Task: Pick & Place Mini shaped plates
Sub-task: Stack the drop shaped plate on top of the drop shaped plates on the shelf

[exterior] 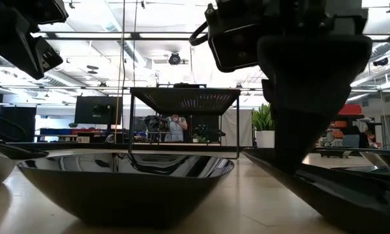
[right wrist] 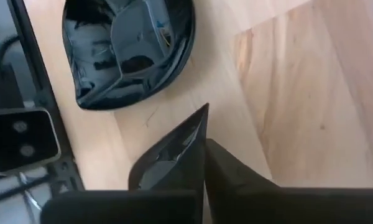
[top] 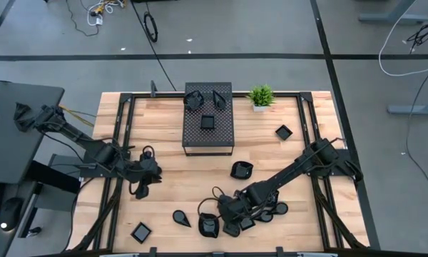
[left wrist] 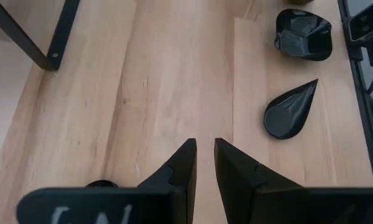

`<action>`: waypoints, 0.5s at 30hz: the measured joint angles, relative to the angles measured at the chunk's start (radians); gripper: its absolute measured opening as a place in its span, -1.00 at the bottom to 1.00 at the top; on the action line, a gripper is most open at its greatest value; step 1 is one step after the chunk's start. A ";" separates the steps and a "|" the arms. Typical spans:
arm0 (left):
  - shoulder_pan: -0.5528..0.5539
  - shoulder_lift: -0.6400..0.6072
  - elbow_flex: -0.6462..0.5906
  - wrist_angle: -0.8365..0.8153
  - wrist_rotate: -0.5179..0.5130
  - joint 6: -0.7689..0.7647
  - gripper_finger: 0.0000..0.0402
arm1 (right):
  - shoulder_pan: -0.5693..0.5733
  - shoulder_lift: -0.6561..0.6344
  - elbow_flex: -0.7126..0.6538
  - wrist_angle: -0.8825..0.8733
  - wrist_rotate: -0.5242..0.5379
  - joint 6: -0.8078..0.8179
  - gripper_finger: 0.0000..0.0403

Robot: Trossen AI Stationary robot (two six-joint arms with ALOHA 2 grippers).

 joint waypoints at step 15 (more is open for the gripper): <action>0.004 0.000 0.000 0.014 -0.095 0.039 -0.70 | -0.044 -0.145 0.000 0.006 0.006 0.213 -0.99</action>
